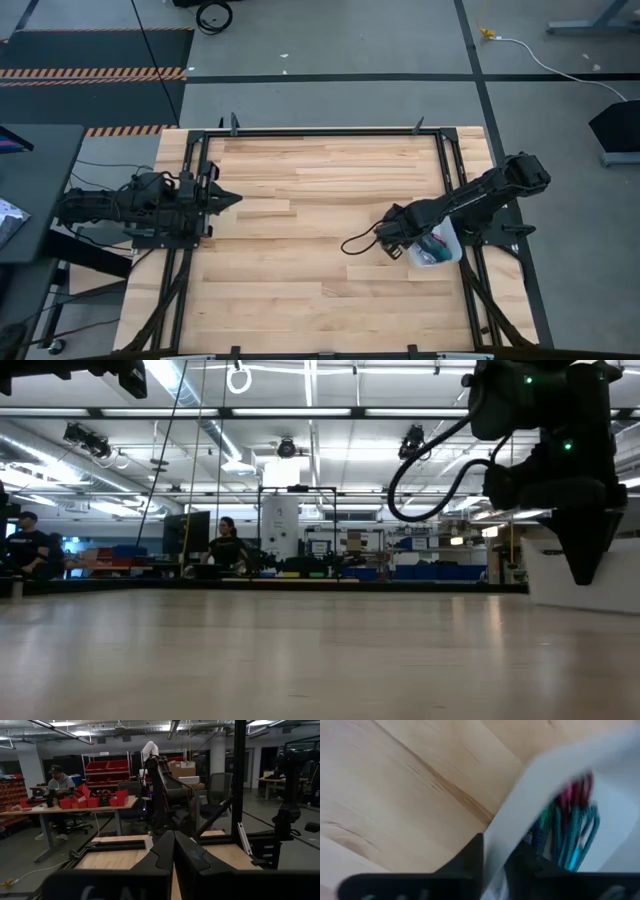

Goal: Pick and place USB-C Cables
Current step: Move the white bin to the center of the table

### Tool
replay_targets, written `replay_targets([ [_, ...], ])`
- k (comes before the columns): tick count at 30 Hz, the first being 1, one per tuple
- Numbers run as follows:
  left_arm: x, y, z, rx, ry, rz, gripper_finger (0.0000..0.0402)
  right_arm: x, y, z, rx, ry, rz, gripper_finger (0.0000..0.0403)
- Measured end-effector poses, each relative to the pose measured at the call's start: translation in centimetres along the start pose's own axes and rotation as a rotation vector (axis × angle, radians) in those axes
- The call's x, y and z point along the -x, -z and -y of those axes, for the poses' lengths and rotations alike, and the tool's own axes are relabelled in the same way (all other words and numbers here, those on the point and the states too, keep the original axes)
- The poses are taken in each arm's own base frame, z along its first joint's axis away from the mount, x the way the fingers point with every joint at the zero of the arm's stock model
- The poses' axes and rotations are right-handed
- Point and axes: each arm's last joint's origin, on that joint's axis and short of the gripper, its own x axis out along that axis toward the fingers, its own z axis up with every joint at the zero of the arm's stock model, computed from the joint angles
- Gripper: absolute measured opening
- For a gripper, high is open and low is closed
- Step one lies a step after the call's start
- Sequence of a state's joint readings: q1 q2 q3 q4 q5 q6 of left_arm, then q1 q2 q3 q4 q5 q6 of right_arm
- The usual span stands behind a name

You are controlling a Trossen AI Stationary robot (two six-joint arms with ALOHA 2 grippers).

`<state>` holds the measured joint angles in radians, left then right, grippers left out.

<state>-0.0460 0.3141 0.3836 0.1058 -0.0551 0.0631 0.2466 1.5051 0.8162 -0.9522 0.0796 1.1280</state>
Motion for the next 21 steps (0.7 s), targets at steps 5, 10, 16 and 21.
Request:
replay_targets([
  [5, 0.0, 0.0, 0.0, 0.000, 0.000, 0.000, 0.0016, 0.1, -0.3, -0.5, 0.065, -0.052, 0.030, 0.0011],
  [10, 0.0, 0.0, 0.0, 0.000, 0.000, 0.000, 0.0016, 0.2, -0.8, -1.4, 0.148, -0.134, 0.095, 0.0013],
  [16, 0.0, 0.0, 0.0, 0.000, 0.000, 0.001, 0.0016, 0.5, -1.9, -2.7, 0.273, -0.270, 0.220, 0.0007],
  [21, 0.0, 0.0, 0.0, 0.000, 0.000, 0.001, 0.0016, 1.0, -3.1, -3.8, 0.418, -0.360, 0.347, 0.0006],
])
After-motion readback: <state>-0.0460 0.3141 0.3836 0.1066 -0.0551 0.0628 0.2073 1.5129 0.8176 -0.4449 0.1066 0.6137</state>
